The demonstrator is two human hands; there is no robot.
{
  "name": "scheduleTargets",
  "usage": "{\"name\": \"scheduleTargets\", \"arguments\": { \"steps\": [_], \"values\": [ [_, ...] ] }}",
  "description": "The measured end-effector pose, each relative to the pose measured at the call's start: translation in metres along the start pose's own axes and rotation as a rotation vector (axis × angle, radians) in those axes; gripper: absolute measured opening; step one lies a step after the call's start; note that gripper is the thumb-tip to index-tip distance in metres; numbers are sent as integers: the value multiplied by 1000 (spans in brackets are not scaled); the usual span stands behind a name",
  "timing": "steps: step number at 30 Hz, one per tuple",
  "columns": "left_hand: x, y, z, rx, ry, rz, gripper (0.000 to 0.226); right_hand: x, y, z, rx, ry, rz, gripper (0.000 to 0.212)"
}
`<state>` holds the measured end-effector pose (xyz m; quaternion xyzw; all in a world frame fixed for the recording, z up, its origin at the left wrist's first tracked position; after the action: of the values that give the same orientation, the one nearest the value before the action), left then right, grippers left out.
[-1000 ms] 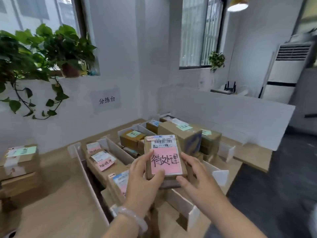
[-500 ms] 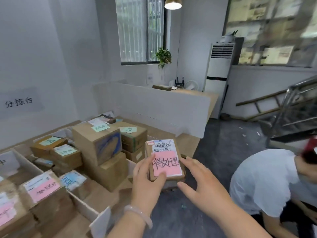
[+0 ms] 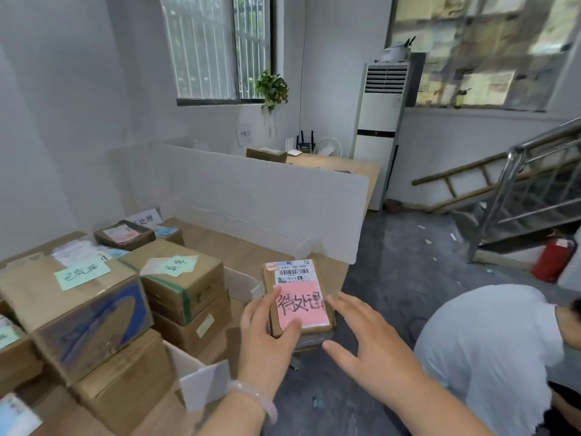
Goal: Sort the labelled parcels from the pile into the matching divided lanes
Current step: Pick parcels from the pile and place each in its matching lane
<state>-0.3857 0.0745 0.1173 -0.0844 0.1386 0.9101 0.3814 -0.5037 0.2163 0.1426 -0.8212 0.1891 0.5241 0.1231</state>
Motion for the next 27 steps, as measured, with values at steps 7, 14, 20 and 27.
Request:
{"name": "scheduleTargets", "arguments": {
  "steps": [7,14,20,27],
  "values": [
    [-11,129,-25,-10,18,38,59,-27,126,21,-22,-13,-2,72],
    [-9,213,-62,-85,-23,87,57,-20,231,51,-80,2,-43,71],
    [-13,289,-97,-172,-80,235,52,-11,353,77,-238,34,-130,72],
    [-30,383,-138,-344,-38,553,54,-18,495,103,-438,-10,-258,71]
  ]
}}
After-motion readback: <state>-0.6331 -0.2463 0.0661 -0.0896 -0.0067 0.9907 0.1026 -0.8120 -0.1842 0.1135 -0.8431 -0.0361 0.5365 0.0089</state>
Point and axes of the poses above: each hand's wrist, its own y-axis towards the middle knuckle, its own x-axis out of the palm, z = x × y, the point moved 1 cm from there along y, towards the middle knuckle, and after that the axes turned 13 degrees about -z, right-handed, at the moved point
